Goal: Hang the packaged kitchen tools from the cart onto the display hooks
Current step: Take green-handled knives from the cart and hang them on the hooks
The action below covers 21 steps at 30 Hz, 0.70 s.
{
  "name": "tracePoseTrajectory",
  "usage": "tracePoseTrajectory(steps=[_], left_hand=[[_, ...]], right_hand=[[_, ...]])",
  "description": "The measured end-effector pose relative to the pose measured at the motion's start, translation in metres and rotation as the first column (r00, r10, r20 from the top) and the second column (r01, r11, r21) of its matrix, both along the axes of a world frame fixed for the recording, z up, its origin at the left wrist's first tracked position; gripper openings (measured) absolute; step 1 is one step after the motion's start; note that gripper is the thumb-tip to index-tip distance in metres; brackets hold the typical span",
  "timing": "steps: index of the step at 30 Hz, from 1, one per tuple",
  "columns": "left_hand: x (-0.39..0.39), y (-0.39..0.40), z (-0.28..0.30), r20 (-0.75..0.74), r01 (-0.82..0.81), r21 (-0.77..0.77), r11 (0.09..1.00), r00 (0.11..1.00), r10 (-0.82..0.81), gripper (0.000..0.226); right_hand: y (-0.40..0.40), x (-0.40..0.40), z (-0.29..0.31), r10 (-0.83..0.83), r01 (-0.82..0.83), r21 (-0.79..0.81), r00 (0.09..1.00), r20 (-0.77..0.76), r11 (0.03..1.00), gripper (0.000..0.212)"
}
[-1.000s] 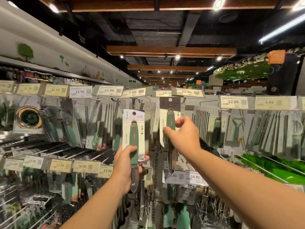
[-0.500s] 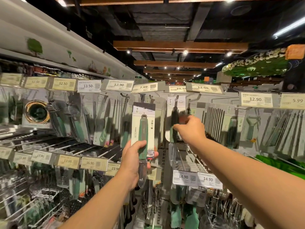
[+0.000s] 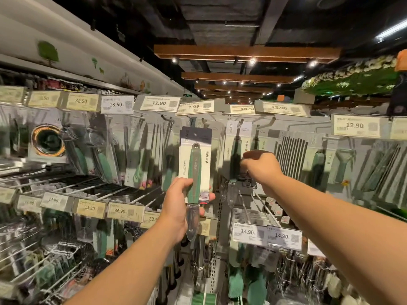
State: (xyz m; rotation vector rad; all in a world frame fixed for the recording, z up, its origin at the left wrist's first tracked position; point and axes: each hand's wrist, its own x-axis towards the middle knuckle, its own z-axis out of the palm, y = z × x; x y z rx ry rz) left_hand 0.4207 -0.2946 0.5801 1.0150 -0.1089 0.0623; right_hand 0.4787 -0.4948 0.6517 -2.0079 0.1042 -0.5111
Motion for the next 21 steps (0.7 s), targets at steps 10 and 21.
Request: tracePoseTrajectory(steps=[10,21], left_hand=[[-0.005,-0.035,0.005,0.048,-0.068,0.071,0.995,0.997,0.065,0.024],[-0.027,-0.047,0.006,0.152,-0.074,0.193,0.978,0.987,0.045,0.036]], right_hand=[[0.043,-0.067,-0.006,0.189,-0.184,-0.05,0.973,0.136,0.982,0.02],[0.035,-0.092,-0.017,0.103,-0.102,-0.016,0.988,0.116,0.995,0.037]])
